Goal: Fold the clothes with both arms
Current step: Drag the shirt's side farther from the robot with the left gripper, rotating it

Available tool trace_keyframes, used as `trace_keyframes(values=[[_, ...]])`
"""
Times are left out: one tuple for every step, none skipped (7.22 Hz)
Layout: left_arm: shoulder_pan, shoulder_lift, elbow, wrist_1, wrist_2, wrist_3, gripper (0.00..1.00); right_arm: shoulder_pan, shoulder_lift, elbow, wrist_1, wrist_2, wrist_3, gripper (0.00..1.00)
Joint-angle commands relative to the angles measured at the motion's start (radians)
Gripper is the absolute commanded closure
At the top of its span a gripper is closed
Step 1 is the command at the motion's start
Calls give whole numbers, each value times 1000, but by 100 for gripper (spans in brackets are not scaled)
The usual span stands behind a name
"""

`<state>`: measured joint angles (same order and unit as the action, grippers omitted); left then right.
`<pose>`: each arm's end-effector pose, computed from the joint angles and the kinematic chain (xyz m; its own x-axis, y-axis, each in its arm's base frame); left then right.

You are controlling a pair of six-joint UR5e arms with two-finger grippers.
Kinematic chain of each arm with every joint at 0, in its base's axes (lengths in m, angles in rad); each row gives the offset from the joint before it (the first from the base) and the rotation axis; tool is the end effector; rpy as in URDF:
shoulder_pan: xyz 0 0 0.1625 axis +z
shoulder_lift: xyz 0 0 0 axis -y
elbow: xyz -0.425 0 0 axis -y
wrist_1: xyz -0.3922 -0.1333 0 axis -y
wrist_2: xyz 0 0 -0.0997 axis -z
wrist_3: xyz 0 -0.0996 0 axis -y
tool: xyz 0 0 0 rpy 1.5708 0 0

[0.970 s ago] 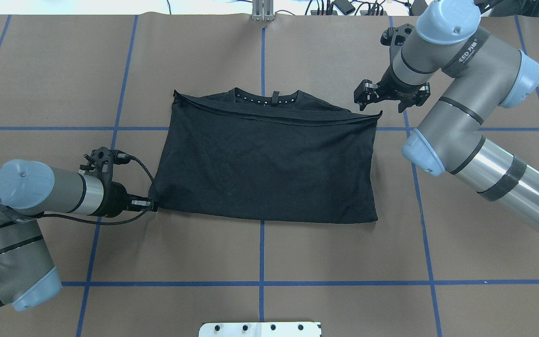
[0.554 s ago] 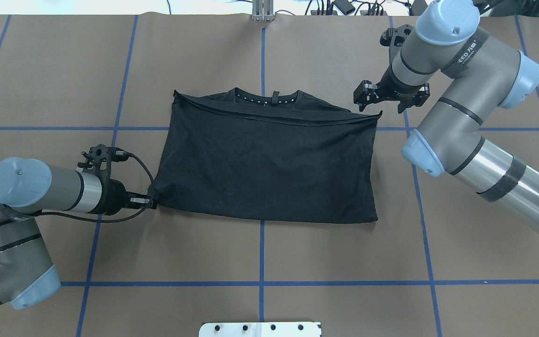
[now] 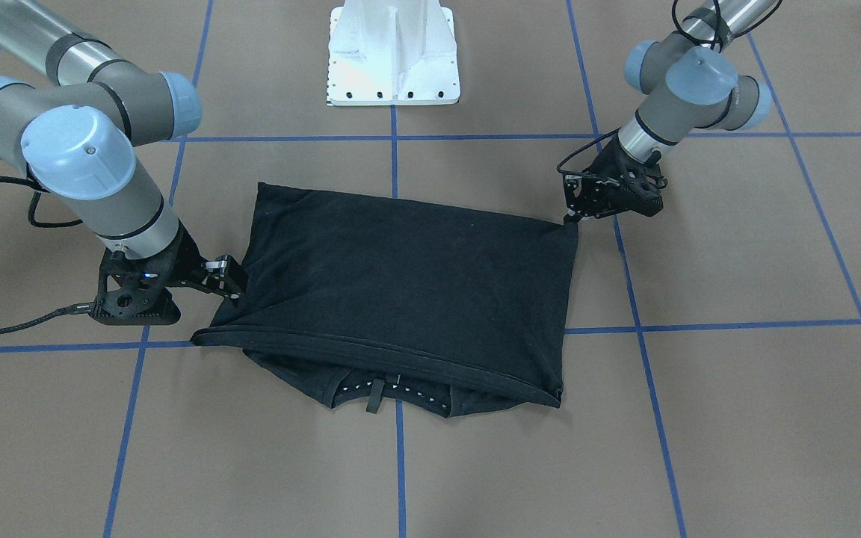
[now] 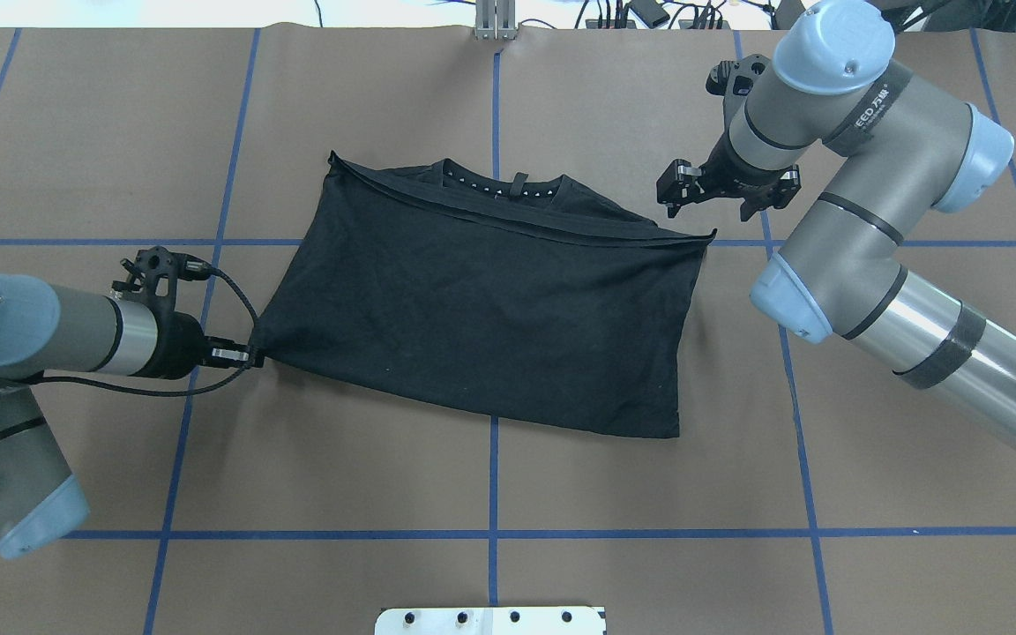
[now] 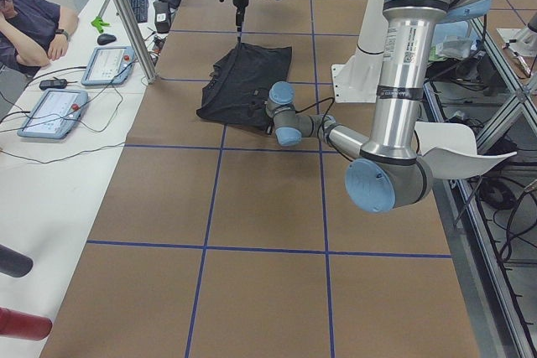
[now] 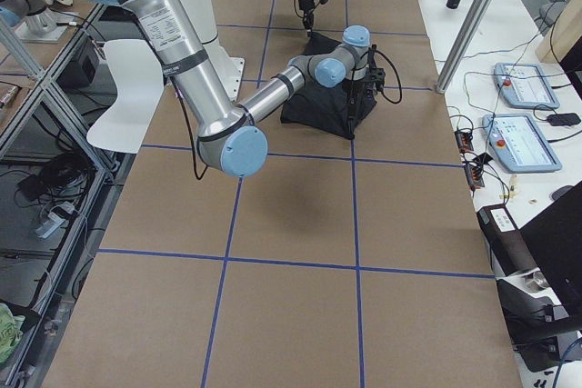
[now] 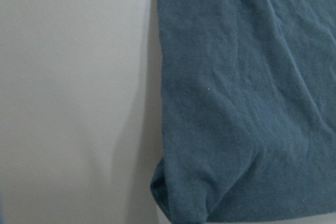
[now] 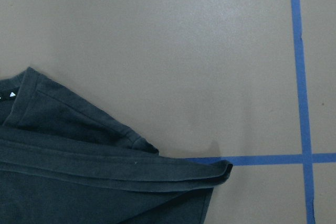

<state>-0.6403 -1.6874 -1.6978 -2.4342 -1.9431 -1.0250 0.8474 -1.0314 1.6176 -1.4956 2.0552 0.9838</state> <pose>0.3892 -0.4110 0.4423 0.4601 0.2602 -0.8489 0.0665 0.9433 0.3252 -0.3835 -0.5656 0.3185 0.6974 0.0493 0.7149 -0.1053 0.9938 0.0342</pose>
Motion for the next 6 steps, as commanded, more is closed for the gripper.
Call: trace_keyframes(values=[[-120,0,94,1,-7,193,100,-8,1,5,0,-1,9,0],[-186,-39,195,-8,-5,291,100,-13,1,4,0,-1,9,0],[-256,-132,331,-9,-5,389,100,-17,2,4,0,-3,9,0],[-306,-241,480,-11,-4,445,100,-27,8,4,0,-4,10,0],[-341,-349,616,-11,0,488,100,-40,17,2,0,-4,33,0],[-357,-458,750,-9,4,506,100,-47,22,2,1,-4,41,0]])
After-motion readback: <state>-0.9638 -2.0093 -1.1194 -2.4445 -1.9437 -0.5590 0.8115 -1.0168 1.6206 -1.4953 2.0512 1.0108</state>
